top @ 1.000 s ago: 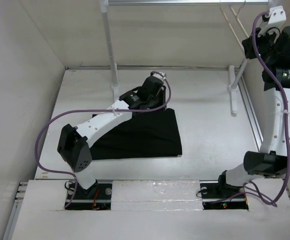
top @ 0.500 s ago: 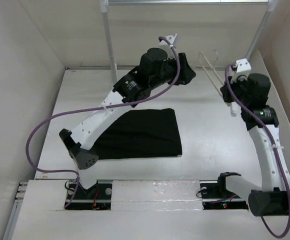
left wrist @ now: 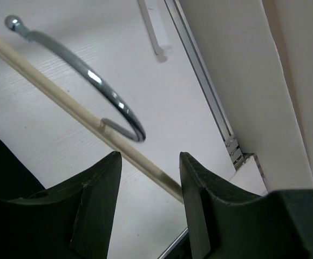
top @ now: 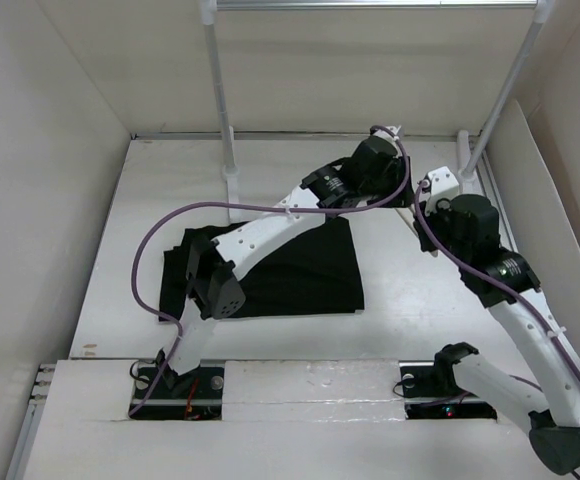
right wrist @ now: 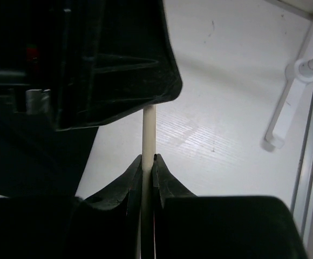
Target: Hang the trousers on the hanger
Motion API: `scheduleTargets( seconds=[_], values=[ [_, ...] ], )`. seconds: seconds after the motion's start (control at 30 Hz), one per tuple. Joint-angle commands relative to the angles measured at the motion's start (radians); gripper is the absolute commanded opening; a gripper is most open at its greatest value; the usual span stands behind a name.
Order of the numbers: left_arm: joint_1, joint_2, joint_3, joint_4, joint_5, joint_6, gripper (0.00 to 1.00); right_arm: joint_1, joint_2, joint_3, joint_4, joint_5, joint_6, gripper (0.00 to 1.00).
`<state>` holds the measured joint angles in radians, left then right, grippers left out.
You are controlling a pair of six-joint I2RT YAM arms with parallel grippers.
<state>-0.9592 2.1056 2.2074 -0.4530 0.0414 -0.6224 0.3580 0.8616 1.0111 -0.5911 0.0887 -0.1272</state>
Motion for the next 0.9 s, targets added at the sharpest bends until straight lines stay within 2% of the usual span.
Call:
scheduleTargets(
  seconds=[0.0,0.17,0.4,0.57,0.63,0.67,0.73,0.83,0.87],
  values=[
    [-0.003,-0.033,0.02,0.011,-0.031,-0.045,0.43,0.044,-0.048,0.006,0.047,0.074,0.026,0.0],
    [-0.012,-0.039,-0.032,0.072,-0.046,-0.072,0.42,0.145,-0.073,-0.019,0.02,0.134,0.058,0.0],
    [-0.012,-0.042,-0.077,0.065,-0.048,-0.103,0.23,0.236,-0.073,-0.042,-0.013,0.255,0.072,0.0],
    [-0.012,-0.052,-0.075,0.048,-0.046,-0.106,0.24,0.245,-0.05,-0.045,-0.046,0.292,0.078,0.0],
    [-0.012,-0.058,-0.087,0.048,-0.046,-0.106,0.11,0.245,-0.055,-0.055,-0.026,0.28,0.072,0.0],
    [-0.012,-0.058,-0.092,0.048,-0.046,-0.111,0.0,0.245,-0.055,-0.058,-0.026,0.276,0.074,0.0],
    [-0.012,-0.061,-0.106,0.043,-0.048,-0.12,0.0,0.254,-0.052,-0.066,-0.024,0.275,0.086,0.0],
    [-0.012,-0.09,-0.172,0.082,-0.055,-0.129,0.0,0.254,-0.053,-0.075,-0.03,0.255,0.104,0.11],
    [-0.012,-0.097,-0.193,0.094,-0.058,-0.131,0.0,0.254,-0.055,-0.074,-0.033,0.243,0.107,0.19]
  ],
)
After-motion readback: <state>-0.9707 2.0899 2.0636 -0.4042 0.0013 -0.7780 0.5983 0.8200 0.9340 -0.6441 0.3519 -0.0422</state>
